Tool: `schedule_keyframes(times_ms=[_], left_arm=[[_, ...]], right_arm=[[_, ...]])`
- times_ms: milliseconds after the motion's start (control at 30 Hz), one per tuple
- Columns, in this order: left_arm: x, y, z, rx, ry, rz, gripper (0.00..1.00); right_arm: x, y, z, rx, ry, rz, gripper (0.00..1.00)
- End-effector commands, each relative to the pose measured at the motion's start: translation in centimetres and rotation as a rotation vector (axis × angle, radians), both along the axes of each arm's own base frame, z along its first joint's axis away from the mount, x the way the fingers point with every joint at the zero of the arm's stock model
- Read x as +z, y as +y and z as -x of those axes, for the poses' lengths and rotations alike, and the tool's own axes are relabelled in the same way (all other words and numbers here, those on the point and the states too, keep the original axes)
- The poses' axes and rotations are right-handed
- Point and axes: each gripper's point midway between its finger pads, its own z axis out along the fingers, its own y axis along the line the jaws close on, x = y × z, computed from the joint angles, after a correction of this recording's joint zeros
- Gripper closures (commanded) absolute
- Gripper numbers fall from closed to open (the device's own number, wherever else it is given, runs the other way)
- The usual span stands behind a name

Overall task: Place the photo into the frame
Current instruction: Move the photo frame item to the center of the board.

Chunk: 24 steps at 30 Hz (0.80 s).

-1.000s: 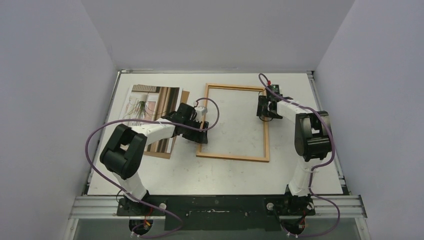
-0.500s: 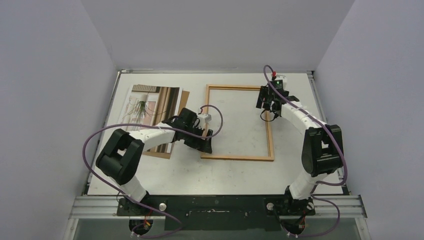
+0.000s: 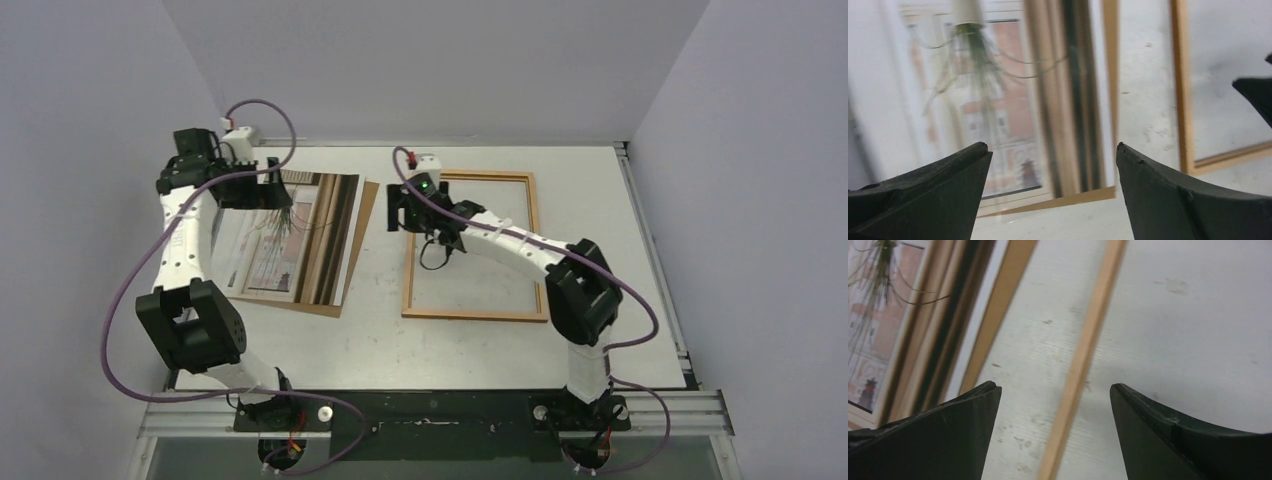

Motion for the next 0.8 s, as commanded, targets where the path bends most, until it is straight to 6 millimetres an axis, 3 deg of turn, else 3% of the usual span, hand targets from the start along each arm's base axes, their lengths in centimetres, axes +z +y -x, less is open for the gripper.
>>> schedule_keyframes(times_ms=[0, 67, 233, 300, 400, 567, 767], left_arm=[[-2.5, 8.5, 0.9, 0.115, 0.125, -0.111, 0.04], [-3.6, 11.3, 0.3, 0.175, 0.135, -0.126, 0.03], [-7.0, 15.9, -0.5, 0.274, 0.163, -0.243, 0.0], [-8.0, 17.4, -0.9, 0.33, 0.144, -0.307, 0.08], [-8.5, 19.7, -2.1, 0.398, 0.066, -0.419, 0.1], [-9.2, 22.3, -2.8, 0.475, 0.092, -0.515, 0.1], [-11.7, 22.8, -3.2, 0.497, 0.142, -0.55, 0.11]], right_arm=[[-0.7, 7.6, 0.0, 0.053, -0.012, -0.053, 0.18], [-1.1, 10.6, 0.4, 0.088, -0.008, -0.073, 0.17], [-3.5, 14.0, 0.7, 0.109, 0.032, -0.106, 0.17], [-4.5, 14.6, 0.7, 0.103, 0.052, -0.122, 0.16], [-5.6, 15.3, 0.6, 0.096, 0.071, -0.153, 0.16], [-6.6, 15.7, 0.5, 0.081, 0.085, -0.173, 0.15], [-7.0, 15.4, 0.2, 0.069, 0.081, -0.163, 0.15]])
